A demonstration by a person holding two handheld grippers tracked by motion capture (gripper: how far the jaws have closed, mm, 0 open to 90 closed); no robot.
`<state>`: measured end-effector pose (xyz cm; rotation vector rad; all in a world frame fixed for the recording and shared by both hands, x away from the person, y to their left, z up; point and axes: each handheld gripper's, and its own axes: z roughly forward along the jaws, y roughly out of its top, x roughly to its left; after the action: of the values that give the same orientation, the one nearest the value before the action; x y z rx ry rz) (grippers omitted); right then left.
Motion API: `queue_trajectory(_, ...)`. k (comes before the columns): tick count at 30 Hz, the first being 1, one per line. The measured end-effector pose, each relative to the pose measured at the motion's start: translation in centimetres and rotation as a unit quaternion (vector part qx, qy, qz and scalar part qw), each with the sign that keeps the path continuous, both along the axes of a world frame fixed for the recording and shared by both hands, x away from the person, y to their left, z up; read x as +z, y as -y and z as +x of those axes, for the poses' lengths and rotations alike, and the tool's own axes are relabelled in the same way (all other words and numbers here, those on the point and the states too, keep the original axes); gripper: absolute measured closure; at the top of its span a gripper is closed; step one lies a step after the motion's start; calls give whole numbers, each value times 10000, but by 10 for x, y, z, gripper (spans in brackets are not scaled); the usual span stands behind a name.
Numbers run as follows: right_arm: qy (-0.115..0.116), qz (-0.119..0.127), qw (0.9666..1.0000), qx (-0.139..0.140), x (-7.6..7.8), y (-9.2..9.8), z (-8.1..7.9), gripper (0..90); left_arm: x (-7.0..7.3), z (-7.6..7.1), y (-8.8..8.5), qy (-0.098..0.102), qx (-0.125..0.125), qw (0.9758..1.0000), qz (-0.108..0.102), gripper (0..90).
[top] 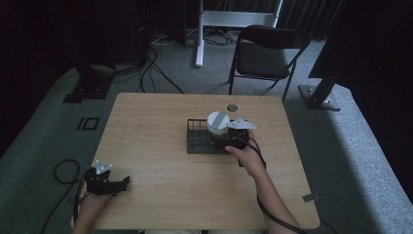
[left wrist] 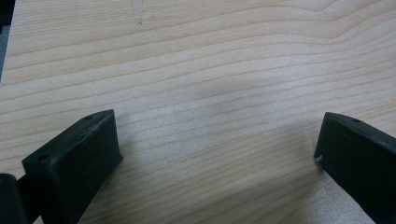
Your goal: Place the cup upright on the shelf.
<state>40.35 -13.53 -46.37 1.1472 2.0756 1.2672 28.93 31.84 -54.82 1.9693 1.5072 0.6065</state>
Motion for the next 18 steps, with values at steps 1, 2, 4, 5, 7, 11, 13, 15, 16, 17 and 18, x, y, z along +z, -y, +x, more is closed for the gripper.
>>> queue_trajectory(1,-1,12,10000,0,0,1,-1,121,0,0,0,0,0,10000,0,2)
queue_trajectory(2,-5,17,10000,-3,0,2,-1,121,0,0,0,1,1,10000,0,2)
queue_trajectory(4,0,14,10000,5,0,3,-3,122,0,0,0,1,1,10000,0,2)
queue_trajectory(5,-9,35,10000,15,0,4,-4,122,0,0,0,0,0,10000,1,2)
queue_trajectory(7,-1,24,10000,34,0,5,-6,122,0,0,0,0,0,10000,0,2)
queue_trajectory(11,42,70,10000,27,2,10,-10,122,0,0,0,0,0,10000,0,2)
queue_trajectory(13,46,113,9999,14,3,12,-12,123,0,0,0,0,0,10000,0,2)
queue_trajectory(15,71,71,9999,9,4,14,-14,123,0,0,0,0,0,10000,0,2)
queue_trajectory(16,73,90,9999,12,4,16,-15,123,0,0,0,1,0,10000,0,2)
queue_trajectory(17,76,114,9999,20,4,17,-17,123,0,0,0,1,1,10000,0,2)
queue_trajectory(18,89,114,9999,18,5,18,-18,123,0,0,0,1,0,10000,0,2)
